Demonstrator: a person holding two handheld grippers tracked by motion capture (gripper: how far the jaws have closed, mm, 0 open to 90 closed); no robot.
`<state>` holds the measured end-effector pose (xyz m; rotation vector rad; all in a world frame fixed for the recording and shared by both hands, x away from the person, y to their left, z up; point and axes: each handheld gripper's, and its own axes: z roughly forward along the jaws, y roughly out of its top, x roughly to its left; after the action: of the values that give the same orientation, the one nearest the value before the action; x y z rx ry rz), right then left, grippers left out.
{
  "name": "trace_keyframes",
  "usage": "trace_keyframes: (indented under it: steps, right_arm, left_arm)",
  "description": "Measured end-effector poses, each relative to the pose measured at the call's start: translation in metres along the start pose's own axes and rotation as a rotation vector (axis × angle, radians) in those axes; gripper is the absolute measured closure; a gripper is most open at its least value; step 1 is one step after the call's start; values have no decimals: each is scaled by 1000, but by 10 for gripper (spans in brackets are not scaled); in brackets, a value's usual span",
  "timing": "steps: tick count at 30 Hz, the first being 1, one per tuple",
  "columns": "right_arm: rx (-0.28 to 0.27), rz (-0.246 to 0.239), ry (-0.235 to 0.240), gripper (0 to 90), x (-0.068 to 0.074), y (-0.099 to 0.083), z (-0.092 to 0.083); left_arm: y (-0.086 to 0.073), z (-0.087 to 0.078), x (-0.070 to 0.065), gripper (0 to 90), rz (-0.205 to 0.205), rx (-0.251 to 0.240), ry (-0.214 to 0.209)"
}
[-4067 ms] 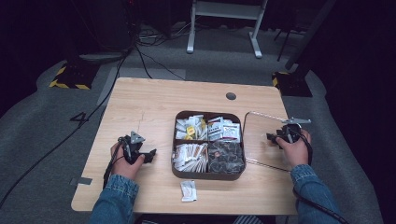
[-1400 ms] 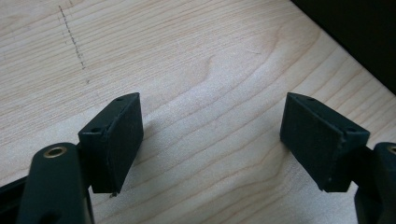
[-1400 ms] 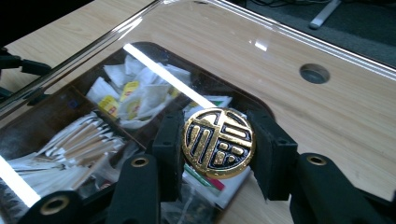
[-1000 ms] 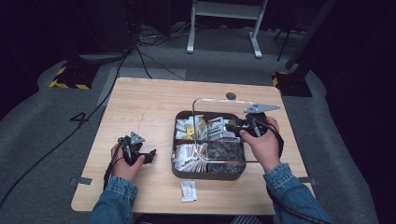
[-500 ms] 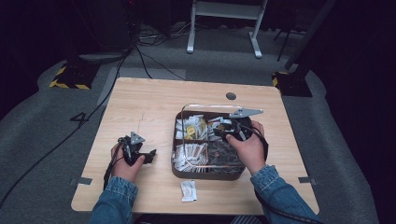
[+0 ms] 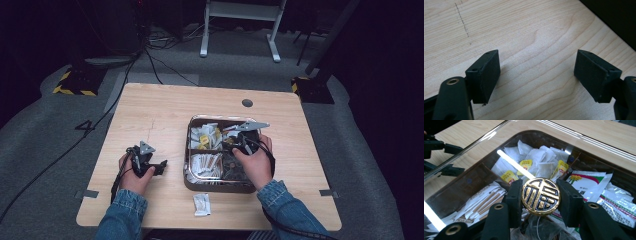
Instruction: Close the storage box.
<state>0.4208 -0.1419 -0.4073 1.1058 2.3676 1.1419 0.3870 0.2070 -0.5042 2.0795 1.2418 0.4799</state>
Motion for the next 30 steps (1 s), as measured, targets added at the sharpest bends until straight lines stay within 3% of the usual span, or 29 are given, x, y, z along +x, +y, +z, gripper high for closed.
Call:
trace_keyframes:
  steps: [16,24,30]
  right_arm:
    - [21,29,-42,588,3,-10,18]
    - [36,-6,-77,588,7,-12,26]
    - [37,-19,-79,588,12,-12,29]
  left_arm:
    - [0,0,0,215,1,0,0]
    - [1,1,0,210,-4,0,-5]
    - [1,1,0,210,-1,3,-7]
